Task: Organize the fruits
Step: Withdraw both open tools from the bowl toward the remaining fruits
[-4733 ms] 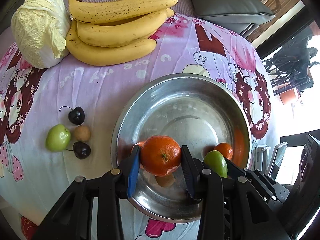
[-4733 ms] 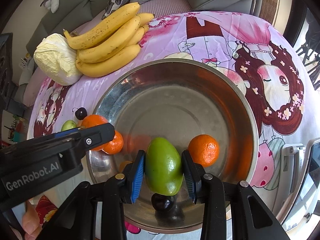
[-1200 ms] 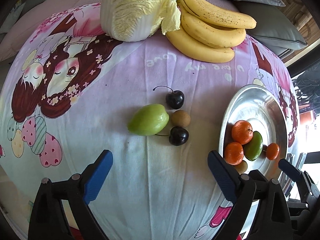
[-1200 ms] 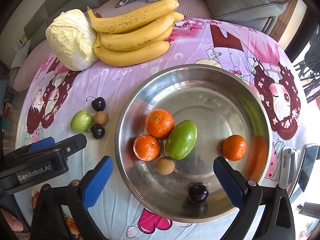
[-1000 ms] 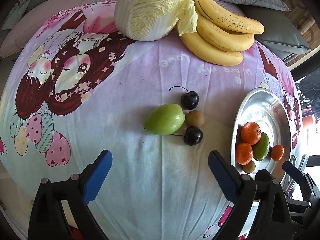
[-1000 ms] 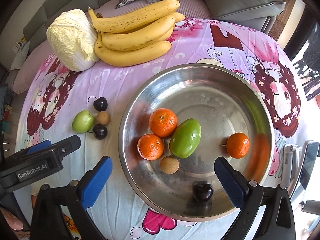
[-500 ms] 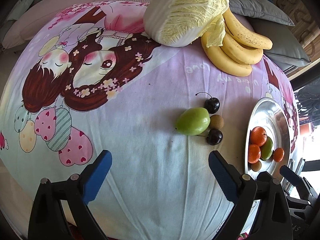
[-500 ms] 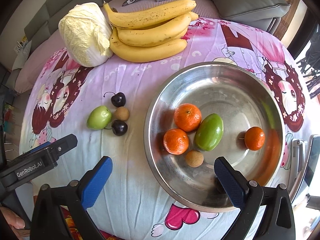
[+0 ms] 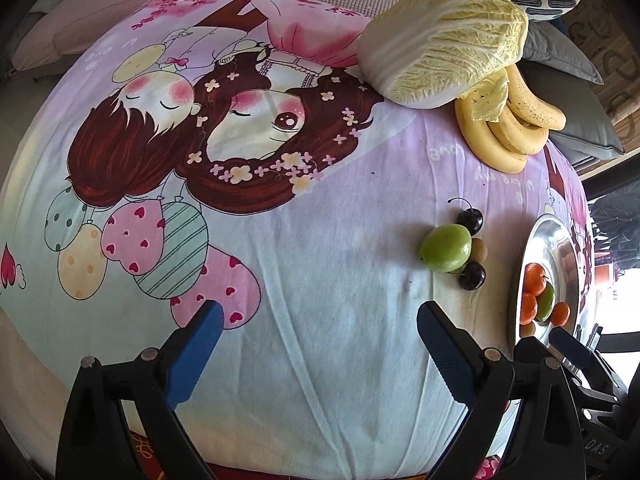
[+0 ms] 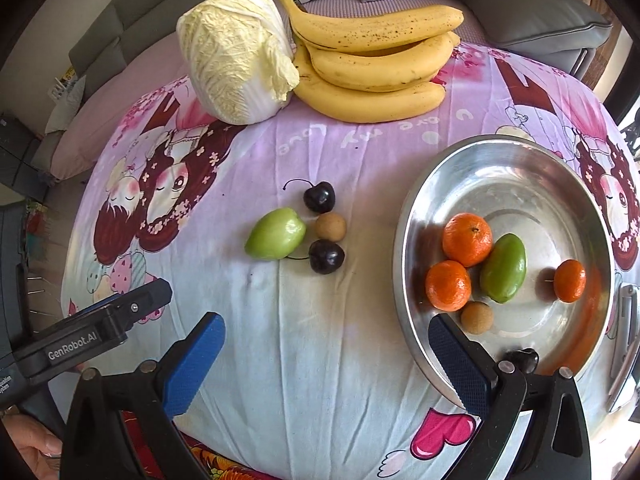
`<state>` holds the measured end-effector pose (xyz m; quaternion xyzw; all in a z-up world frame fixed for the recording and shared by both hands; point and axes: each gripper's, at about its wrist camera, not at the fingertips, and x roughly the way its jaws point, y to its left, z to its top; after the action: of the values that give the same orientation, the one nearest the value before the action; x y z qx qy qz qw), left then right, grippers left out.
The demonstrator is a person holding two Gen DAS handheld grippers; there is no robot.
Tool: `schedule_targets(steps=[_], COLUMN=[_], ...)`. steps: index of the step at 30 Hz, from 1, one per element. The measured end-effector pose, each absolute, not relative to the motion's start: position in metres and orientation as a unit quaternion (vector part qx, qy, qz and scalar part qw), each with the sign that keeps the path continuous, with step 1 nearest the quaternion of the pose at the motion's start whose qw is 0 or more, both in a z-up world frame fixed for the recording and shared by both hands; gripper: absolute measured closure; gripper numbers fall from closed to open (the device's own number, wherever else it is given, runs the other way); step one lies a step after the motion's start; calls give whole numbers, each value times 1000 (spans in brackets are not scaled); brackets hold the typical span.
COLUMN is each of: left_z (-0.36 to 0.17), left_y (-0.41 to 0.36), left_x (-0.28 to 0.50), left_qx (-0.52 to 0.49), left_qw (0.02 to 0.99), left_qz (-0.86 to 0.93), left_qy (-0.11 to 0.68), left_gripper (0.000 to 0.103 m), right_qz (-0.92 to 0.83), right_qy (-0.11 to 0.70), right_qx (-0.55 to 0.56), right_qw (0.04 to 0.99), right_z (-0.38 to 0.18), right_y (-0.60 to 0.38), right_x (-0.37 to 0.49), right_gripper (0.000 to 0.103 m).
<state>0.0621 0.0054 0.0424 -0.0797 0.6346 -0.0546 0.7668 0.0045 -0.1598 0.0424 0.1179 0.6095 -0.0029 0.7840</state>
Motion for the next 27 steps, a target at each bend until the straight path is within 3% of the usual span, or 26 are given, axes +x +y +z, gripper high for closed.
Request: schedule_targets(steps=[12, 27], left_z=[34, 20], left_y=[12, -10], left_x=[67, 82], left_qx=[-90, -93], left_qw=[755, 741], left_qz=[-57, -78], left_qy=[647, 661], left_gripper=[6, 6], right_qz=[17, 32], right_qy=[611, 617], right_qx=[74, 43], right_qw=[788, 785], right_z=[40, 27], right_y=[-128, -120], right_x=[10, 23], right_gripper=[1, 30])
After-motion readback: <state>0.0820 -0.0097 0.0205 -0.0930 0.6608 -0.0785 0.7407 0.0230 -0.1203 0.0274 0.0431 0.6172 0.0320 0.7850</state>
